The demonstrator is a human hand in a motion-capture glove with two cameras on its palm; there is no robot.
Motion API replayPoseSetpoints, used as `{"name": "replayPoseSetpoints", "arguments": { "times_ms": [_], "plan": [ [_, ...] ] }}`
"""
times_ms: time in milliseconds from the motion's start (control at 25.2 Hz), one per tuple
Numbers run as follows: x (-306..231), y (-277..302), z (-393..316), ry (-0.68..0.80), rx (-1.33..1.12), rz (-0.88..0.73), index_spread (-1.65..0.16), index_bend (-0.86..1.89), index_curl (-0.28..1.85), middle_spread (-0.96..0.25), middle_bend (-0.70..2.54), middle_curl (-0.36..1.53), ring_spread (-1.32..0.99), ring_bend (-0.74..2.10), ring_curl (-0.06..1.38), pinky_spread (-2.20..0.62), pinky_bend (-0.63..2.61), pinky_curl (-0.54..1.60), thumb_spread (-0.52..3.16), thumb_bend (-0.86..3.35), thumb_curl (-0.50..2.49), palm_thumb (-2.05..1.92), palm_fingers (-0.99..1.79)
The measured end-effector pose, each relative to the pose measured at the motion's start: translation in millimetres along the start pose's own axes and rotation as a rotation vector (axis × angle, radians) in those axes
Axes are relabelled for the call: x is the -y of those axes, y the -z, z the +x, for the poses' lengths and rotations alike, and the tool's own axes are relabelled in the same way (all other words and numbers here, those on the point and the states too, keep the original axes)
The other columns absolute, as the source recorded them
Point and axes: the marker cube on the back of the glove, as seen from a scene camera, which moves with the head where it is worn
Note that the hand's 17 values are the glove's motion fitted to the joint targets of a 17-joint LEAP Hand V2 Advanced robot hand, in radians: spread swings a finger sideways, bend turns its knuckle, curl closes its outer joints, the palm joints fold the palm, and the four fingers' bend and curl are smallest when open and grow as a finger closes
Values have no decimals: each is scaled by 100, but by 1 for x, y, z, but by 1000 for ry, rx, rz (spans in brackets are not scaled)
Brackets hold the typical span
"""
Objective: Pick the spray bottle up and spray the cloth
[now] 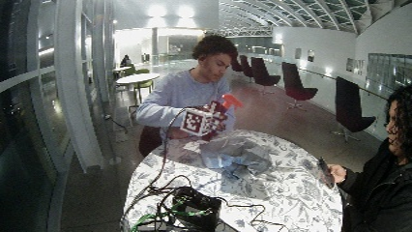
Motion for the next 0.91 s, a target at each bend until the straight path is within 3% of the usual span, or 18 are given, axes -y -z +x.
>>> {"name": "replayPoseSetpoints", "arguments": {
  "times_ms": [199,397,635,913],
  "plan": [
    [53,-56,-13,213,99,36,-23,13,34,-5,19,50,2,44,43,28,26,36,49,-2,84,106,101],
    [91,-119,14,336,82,-55,-24,13,34,-6,19,50,1,43,43,28,23,36,49,-2,84,105,99],
    [125,-173,45,325,112,-64,-26,13,35,-7,19,50,-1,42,43,27,21,36,52,-2,84,104,95],
    [133,-189,85,301,-35,-96,-28,10,33,-9,18,49,-1,46,43,26,19,35,60,-2,82,103,90]
  ]
}}
